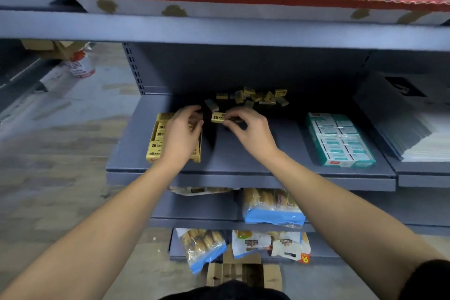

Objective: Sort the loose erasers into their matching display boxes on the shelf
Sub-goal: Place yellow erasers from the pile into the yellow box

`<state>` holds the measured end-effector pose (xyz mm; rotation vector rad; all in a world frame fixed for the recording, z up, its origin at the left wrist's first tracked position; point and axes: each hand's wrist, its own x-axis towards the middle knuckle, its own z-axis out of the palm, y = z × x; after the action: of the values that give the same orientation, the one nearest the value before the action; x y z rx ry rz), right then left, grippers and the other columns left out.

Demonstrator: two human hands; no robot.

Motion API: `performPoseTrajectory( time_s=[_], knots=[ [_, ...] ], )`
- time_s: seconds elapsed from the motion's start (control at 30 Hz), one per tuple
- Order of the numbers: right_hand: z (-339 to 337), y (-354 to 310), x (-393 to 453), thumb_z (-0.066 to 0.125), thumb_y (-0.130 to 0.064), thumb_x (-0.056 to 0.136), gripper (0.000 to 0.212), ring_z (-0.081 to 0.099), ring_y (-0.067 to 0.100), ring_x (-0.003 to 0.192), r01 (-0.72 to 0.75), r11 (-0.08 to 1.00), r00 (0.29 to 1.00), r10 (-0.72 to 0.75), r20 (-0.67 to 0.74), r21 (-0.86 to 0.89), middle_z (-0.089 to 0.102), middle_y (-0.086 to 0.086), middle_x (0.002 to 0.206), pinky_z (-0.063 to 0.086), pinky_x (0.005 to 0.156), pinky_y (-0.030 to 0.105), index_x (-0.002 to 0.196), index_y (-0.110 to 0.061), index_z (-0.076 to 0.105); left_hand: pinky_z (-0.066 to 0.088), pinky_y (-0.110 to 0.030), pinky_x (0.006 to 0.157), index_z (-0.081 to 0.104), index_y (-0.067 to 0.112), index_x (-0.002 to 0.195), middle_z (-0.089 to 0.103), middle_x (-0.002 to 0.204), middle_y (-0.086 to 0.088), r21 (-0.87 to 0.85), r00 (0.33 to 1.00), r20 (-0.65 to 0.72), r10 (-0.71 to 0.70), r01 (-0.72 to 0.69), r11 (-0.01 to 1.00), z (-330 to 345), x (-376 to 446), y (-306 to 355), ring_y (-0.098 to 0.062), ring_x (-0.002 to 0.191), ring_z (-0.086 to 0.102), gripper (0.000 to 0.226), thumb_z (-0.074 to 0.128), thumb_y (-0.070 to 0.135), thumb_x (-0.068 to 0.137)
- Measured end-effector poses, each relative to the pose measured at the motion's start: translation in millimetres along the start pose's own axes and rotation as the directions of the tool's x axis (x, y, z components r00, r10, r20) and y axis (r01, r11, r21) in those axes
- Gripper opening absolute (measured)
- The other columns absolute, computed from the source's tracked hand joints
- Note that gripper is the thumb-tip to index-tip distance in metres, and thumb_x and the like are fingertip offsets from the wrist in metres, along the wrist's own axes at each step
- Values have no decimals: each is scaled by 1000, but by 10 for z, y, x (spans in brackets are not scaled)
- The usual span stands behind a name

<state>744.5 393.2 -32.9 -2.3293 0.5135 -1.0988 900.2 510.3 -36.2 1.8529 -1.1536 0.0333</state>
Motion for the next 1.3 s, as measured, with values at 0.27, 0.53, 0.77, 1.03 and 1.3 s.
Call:
performPoseTrajectory(
  time_s=[0.27, 0.53, 0.77, 1.03, 1.3],
  knots=[
    [801, -365, 182, 70, -21, 87, 9, 61, 10, 94, -63, 994, 961, 37, 274, 86, 69, -3, 96, 49, 85, 28, 93, -14, 71, 39, -17, 81, 61, 14, 115, 68, 95, 3, 127, 975, -165, -150, 172, 977, -767, -334, -467, -16, 89, 63, 36, 55, 1, 82],
    [1222, -566, 220, 66, -23, 84, 4, 62, 11, 89, -85, 996, 934, 76, 349, 12, 69, -8, 92, 52, 81, 35, 86, -24, 69, 50, -34, 87, 59, 14, 116, 66, 91, 6, 134, 948, -250, -196, 234, 963, -1095, -573, -762, -14, 86, 62, 35, 57, 3, 83],
    [1195, -597, 244, 65, -21, 86, 7, 63, 8, 87, -178, 983, 927, 182, 329, -41, 70, -11, 91, 54, 81, 31, 88, -23, 71, 51, -37, 87, 58, 17, 117, 65, 94, 7, 118, 954, -218, -208, 238, 964, -1082, -577, -788, -12, 88, 61, 33, 57, 6, 85],
    [1040, -579, 252, 59, -21, 89, 20, 60, 11, 107, -100, 994, 904, 105, 415, -34, 70, -6, 111, 43, 91, 19, 102, -19, 74, 47, -26, 86, 61, 16, 116, 65, 102, 5, 162, 983, -132, -130, 151, 975, -865, -399, -575, -12, 94, 60, 31, 56, 8, 86],
    [501, -107, 79, 60, -17, 90, 23, 57, 18, 108, -182, 975, 966, 201, 162, -124, 66, 2, 114, 48, 89, 30, 112, -16, 68, 48, -38, 89, 60, 11, 119, 61, 114, -9, 181, 997, 65, 39, -51, 982, -207, -12, -124, -27, 104, 58, 31, 59, 15, 88]
  ],
)
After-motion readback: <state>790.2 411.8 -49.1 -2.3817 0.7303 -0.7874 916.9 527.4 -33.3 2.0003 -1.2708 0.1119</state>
